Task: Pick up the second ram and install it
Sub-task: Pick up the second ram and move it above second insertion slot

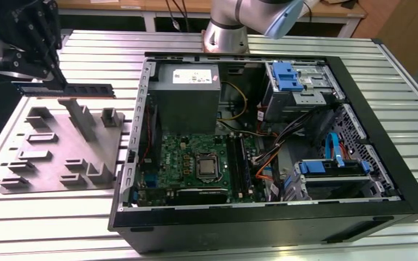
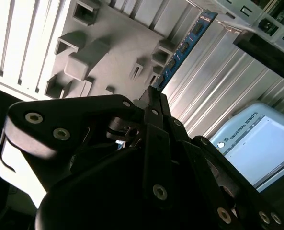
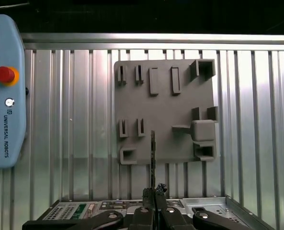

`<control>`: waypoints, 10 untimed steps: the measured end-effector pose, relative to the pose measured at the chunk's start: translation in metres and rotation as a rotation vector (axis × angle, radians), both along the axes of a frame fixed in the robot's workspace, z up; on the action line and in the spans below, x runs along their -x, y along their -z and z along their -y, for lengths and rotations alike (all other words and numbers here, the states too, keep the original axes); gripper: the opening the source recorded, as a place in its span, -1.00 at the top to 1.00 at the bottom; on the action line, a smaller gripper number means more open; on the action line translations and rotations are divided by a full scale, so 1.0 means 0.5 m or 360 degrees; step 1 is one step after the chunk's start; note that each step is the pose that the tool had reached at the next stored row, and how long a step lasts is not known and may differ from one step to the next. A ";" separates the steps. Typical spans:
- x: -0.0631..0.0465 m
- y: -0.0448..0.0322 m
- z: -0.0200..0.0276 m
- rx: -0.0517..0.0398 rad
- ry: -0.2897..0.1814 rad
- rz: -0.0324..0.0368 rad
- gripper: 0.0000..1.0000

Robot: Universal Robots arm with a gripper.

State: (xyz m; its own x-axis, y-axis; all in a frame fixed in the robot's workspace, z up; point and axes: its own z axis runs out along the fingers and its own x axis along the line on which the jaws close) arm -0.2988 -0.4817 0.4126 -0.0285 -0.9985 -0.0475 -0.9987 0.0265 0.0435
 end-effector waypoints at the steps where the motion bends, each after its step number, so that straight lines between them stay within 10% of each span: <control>1: -0.004 0.000 0.0000 0.0000 0.0000 0.0000 0.76; 10: -0.050 0.000 0.0000 0.0000 0.0000 0.0000 0.76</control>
